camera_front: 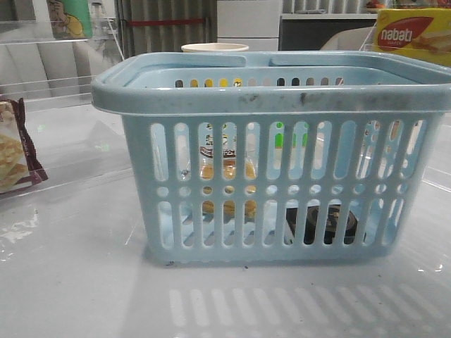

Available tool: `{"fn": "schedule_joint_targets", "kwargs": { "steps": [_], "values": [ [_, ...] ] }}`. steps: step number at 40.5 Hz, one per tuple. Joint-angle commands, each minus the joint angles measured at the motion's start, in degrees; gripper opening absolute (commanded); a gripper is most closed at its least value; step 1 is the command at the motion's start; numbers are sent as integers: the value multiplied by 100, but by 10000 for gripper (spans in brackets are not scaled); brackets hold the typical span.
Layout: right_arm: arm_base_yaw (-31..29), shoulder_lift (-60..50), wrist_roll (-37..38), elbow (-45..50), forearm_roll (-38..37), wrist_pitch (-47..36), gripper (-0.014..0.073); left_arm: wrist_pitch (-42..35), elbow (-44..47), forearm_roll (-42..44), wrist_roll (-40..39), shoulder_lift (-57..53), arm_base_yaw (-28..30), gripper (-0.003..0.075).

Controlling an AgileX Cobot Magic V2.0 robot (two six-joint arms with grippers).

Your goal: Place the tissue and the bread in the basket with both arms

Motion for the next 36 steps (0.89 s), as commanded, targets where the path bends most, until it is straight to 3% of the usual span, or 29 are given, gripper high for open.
{"fn": "schedule_joint_targets", "kwargs": {
  "steps": [1, 9, 17, 25, 36],
  "values": [
    [4, -11, -39, -138, 38, -375, 568, -533, 358, 10, -52, -771, -39, 402],
    [4, -11, -39, -138, 38, -375, 568, -1176, 1521, 0, -52, -2135, -39, 402],
    [4, -11, -39, -138, 38, -375, 568, -1245, 2506, -149, -52, -3245, -39, 402],
    [4, -11, -39, -138, 38, -454, 568, -1261, 3220, -190, -63, -3666, -39, 402],
    [4, -11, -39, -138, 16, -502, 568, -1450, 3503, -203, -430, -3666, -39, 402]
  ]
}}
